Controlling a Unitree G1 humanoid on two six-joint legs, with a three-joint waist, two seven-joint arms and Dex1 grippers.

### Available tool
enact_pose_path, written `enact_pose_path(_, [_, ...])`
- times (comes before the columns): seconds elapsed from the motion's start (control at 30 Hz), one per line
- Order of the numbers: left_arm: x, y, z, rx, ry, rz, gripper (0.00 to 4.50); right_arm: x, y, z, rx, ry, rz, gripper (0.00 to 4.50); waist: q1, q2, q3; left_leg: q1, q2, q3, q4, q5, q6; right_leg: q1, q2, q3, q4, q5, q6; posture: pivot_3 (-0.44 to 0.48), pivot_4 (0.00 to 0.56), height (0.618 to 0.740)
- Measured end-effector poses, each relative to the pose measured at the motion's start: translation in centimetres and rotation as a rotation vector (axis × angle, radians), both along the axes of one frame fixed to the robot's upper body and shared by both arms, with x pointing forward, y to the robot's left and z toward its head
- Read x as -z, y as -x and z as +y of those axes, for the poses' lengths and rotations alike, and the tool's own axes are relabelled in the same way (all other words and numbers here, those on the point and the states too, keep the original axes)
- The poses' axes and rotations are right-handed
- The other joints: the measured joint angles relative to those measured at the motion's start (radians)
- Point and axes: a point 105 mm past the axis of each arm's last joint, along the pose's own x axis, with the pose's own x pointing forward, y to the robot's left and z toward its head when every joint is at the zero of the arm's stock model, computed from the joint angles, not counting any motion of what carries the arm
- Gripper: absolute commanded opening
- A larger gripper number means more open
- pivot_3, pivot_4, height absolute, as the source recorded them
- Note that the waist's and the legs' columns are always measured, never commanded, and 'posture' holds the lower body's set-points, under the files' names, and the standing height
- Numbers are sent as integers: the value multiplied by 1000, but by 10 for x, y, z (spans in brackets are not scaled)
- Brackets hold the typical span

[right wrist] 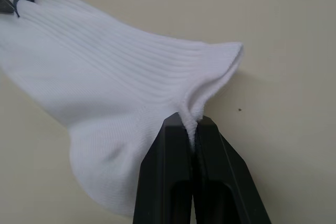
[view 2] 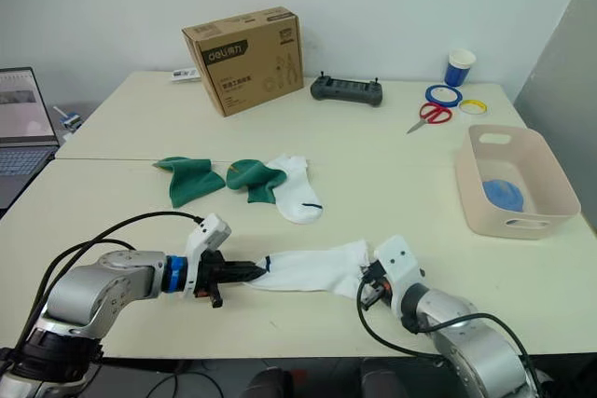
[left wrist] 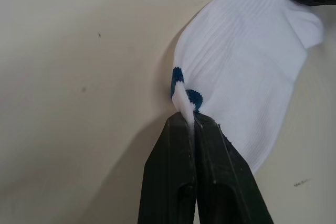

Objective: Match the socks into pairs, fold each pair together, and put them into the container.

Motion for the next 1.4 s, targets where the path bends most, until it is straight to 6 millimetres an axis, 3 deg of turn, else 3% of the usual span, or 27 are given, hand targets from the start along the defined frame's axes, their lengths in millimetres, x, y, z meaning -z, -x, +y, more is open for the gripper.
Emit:
enact_pose_path(0.23, [-8, 33, 24, -21, 17, 93, 40, -10, 32, 6, -96, -27, 34, 0, 0, 0, 0, 0, 0, 0, 0, 0, 0, 0, -1, 0, 0, -1, -1, 0, 150, 723])
enact_pose_path(0.37, [7, 60, 22, -5, -4, 164, 40, -5, 42, 7, -117, 2, 61, 0, 0, 0, 0, 1, 0, 1, 0, 0, 0, 0, -5, 0, -1, -4, -7, 0, 150, 723])
enact_pose_path(0.7, [10, 59, 17, -13, -23, 86, 40, 4, 44, 9, -126, 85, 56, 0, 3, -1, 0, 0, -1, 2, -1, 0, 0, 0, -5, 0, -4, -4, -6, 0, 150, 723])
enact_pose_path(0.73, [10, 60, 17, -13, -23, 79, 221, 4, 44, 9, -125, 86, 57, 510, 2, -1, 0, 1, -1, 2, -1, 0, 0, 1, -5, 0, -4, -4, -6, 0, 150, 723])
enact_pose_path(0.83, [10, 63, 16, 25, -19, 44, 923, 5, 44, 6, -123, 97, 62, 1350, 3, -1, 0, 1, -1, 2, -1, 0, 0, 1, -5, 0, -4, -4, -7, 0, 150, 723])
enact_pose_path(1.13, [4, 65, 26, 89, -22, -61, 3699, 2, 44, -17, -96, 150, 61, 4500, 3, 0, 0, 1, -1, 2, -1, 0, 0, 1, -5, -1, -4, -4, -7, 0, 150, 723])
enact_pose_path(1.23, [-6, 54, 39, 35, -26, -111, 4482, -6, 44, -21, -127, 161, 29, 4500, 3, -1, 0, 1, -1, 2, -1, 0, 0, 1, -5, -1, -4, -4, -7, 0, 150, 723])
enact_pose_path(1.33, [-24, 42, 46, 10, -21, -189, 4482, -22, 35, -21, -148, 146, -39, 4500, 2, -1, 0, 0, -1, 2, -1, 0, 0, 1, -5, -1, -5, -3, -6, 0, 150, 723])
enact_pose_path(1.4, [-33, 33, 45, 16, -11, -239, 4482, -42, 24, -16, -167, 107, -124, 4500, 0, -2, 0, 0, -1, 3, -1, 0, 0, 1, -5, 0, -6, -2, -4, 0, 150, 723])
